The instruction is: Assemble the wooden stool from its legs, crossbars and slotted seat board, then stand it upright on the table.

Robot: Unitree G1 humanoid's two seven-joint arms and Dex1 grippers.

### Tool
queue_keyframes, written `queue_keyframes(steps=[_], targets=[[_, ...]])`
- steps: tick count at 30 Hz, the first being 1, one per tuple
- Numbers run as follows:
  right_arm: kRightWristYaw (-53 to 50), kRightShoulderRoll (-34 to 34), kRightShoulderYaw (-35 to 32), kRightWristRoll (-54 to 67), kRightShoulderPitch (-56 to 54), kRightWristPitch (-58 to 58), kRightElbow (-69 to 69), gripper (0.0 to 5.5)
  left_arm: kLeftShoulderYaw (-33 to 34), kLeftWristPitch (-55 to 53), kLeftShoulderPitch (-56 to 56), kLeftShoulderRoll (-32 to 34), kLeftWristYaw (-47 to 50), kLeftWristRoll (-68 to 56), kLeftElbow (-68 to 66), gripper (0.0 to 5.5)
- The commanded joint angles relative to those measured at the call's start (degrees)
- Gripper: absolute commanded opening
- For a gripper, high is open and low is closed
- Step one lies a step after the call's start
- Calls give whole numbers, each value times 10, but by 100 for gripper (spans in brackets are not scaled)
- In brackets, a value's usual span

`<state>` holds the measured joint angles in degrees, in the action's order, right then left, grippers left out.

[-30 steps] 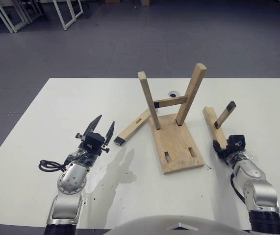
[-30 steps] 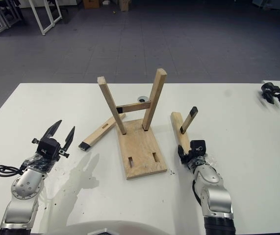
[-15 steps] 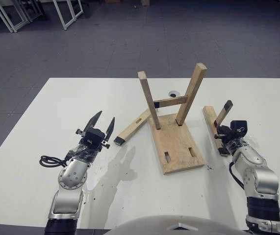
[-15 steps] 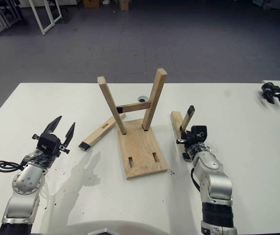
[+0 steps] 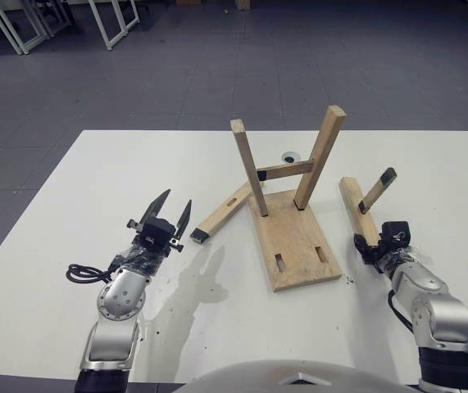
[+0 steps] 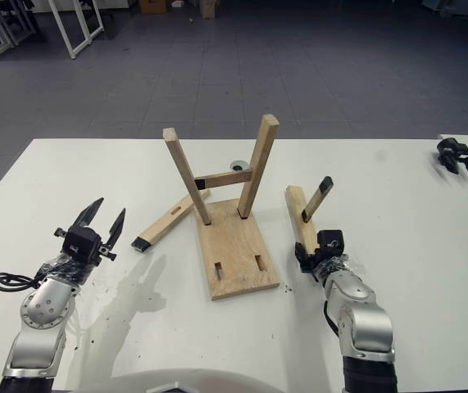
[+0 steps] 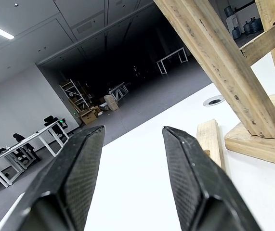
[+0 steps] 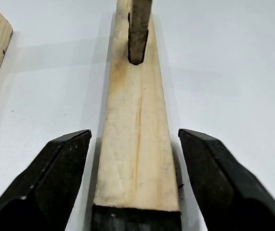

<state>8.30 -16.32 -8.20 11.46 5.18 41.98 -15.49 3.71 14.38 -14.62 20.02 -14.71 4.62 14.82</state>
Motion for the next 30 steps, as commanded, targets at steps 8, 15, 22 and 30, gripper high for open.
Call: queue_keyframes(steps=[8,15,22,30], targets=[[0,-1,9,-18,-33,15,4,200,3,-10,3,-4,0,-5,3,219],[-9,6,-39,-1,-128,-25,-31,200,15,-14,17,-1,1,-16,5,219],[2,-24,-118,108,-313,28,-91,200,114,-245,130,-13,14,-347,101,219],[82,-26,-166,382,-406,148,-96,200,132,-442,284,27,176,-900,204,318]])
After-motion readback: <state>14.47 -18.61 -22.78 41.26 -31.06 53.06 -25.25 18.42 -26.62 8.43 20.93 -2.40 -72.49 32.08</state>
